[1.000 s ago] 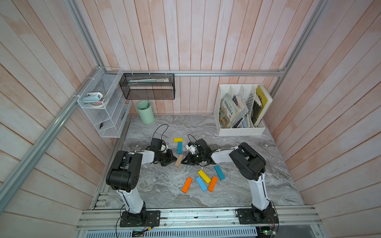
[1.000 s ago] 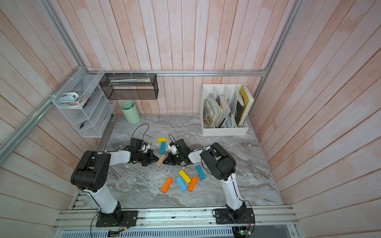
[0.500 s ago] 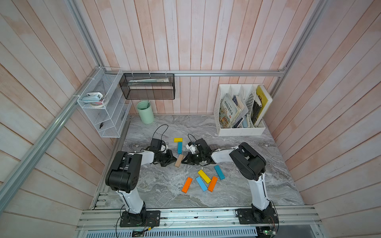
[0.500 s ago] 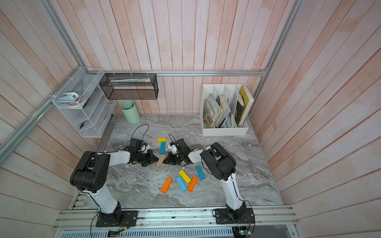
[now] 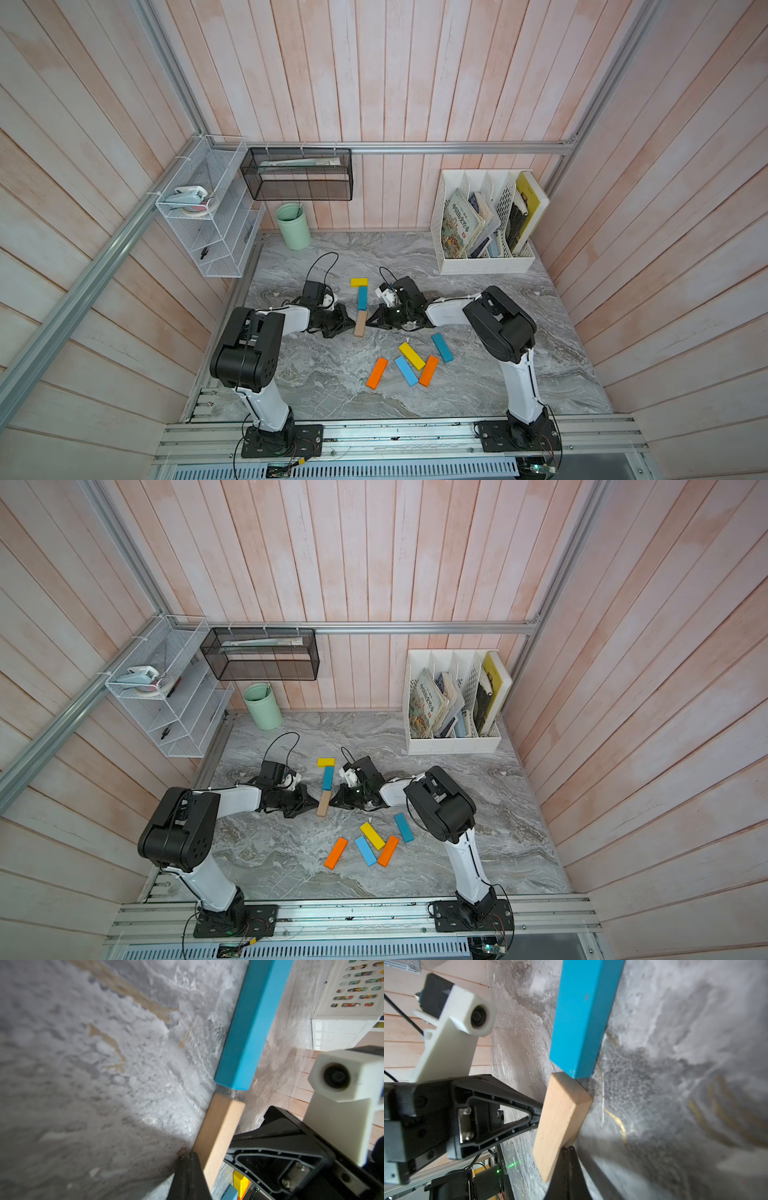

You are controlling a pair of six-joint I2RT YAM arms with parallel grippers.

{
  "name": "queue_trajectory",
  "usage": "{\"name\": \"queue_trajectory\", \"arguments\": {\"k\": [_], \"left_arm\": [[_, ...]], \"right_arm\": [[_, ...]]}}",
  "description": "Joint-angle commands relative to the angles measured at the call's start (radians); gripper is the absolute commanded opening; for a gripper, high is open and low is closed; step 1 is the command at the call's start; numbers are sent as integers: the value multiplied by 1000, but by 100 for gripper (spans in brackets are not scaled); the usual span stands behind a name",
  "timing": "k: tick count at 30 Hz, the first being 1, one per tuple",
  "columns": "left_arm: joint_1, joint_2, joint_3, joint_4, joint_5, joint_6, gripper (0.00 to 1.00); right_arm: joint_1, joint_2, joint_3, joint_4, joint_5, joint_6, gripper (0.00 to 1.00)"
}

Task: Assemble a giraffe with building blocks
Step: Assemble the building block at the center of the board.

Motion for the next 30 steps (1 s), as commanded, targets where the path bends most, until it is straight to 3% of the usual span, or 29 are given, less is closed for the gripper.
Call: {"name": "queue_trajectory", "arguments": {"k": [1,30], "left_arm": [[4,17,-1,5,0,2,0],[6,41,61,-21,-9,7,0]], "right_arm": [[-5,31,31,-26,1,-16,0],[9,17,0,-14,-6,-13,0]]}}
